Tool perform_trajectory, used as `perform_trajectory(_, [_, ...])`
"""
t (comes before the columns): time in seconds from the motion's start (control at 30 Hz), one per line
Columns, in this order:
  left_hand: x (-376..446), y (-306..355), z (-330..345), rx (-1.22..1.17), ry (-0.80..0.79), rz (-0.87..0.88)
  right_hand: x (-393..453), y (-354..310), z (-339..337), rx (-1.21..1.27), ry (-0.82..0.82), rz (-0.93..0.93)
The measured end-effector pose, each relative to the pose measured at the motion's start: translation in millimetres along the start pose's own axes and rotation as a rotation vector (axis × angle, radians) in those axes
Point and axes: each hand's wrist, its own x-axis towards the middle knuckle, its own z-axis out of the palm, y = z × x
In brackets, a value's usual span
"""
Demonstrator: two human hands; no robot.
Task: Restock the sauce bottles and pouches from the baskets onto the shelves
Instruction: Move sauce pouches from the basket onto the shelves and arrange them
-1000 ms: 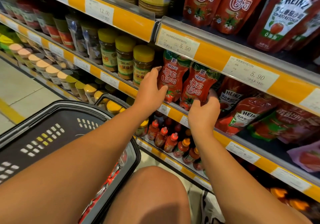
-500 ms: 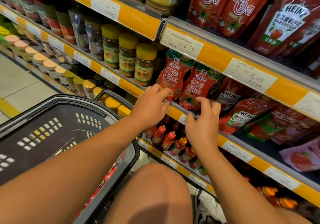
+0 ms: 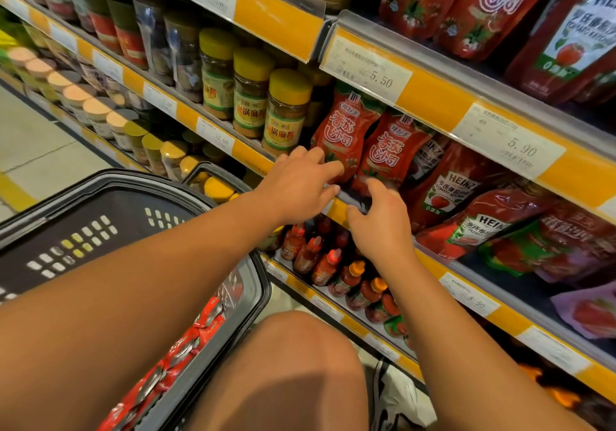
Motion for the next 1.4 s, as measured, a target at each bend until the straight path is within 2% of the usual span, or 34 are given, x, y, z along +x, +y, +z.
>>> perform_trajectory(0.2, [16.0,-1.7,-0.1,-0.01,-0.049,-0.016,22.2,0.8,4.7,0.001,-0.014,0.014])
perform_trajectory(0.53, [50.0,-4.1,5.1,0.003,-0.139,-0.006,49.1,6.3,1.5,-0.086,-0.179,0.154])
perform_trajectory(0.73, [62.3,-4.6,14.6,-0.019,-0.094,0.013,51.6,1.0,-1.4,-0.015,-0.148,0.127])
perform_trajectory(0.87, [65.3,-5.4,16.5,-0.075,-0.075,-0.004,56.4,-0.7,-1.1,-0.052,-0.198,0.175])
perform_trajectory(1.13, [73.0,-5.1,18.0,-0.113,-0.101,-0.017,74.3,-7.5,3.6,-0.024,-0.045,0.095])
perform_trajectory(1.3, [77.5,-4.0,18.2,-0.109,-0.118,-0.024,86.8,-19.4,4.5,-0.019,-0.067,0.156])
perform_trajectory(1.4, [78.2,-3.6,18.8,-0.124,-0.128,-0.021,89.3,-21.7,-0.4,0.057,-0.027,0.118])
